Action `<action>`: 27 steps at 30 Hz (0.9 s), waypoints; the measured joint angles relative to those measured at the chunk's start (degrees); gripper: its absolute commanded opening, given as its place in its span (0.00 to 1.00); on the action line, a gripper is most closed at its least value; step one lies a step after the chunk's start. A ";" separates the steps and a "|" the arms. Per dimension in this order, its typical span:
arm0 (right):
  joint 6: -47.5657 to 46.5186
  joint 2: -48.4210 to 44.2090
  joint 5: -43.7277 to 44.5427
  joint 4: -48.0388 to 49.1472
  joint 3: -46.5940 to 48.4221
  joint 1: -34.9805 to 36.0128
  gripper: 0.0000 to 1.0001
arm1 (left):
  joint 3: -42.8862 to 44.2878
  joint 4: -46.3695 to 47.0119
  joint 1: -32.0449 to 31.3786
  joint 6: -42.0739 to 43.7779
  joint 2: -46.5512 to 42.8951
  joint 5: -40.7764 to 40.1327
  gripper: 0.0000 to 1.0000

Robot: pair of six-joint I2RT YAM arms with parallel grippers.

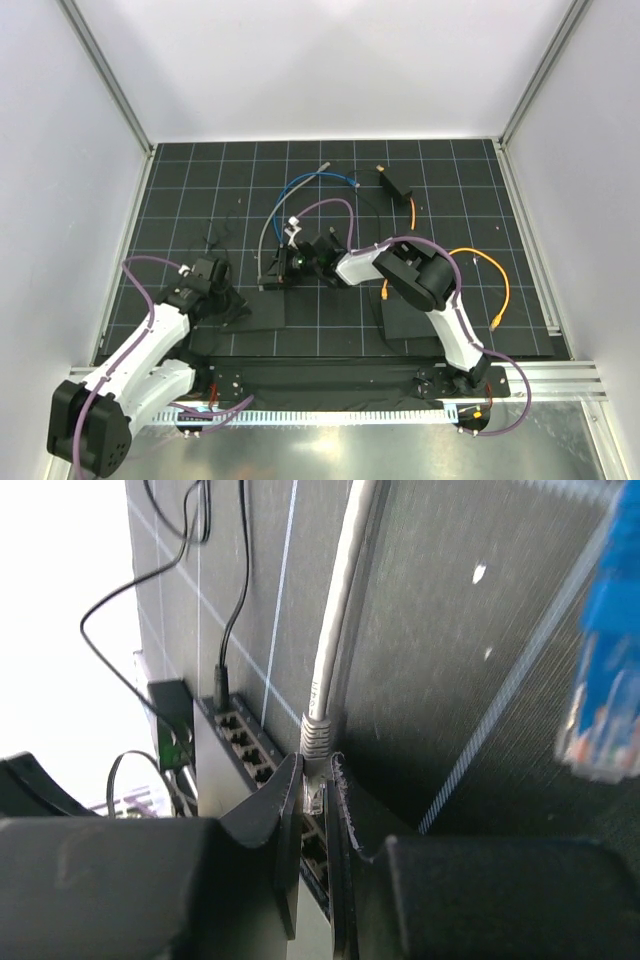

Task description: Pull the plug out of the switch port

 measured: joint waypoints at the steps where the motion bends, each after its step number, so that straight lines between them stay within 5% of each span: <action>1: -0.04 0.00 0.39 -0.68 0.50 0.00 0.01 | -0.63 0.20 0.00 -0.07 -0.09 0.00 0.00; 27: -16.63 4.20 -6.14 -38.58 26.12 -14.78 0.01 | -4.70 2.25 0.00 -0.83 -3.30 0.68 0.00</action>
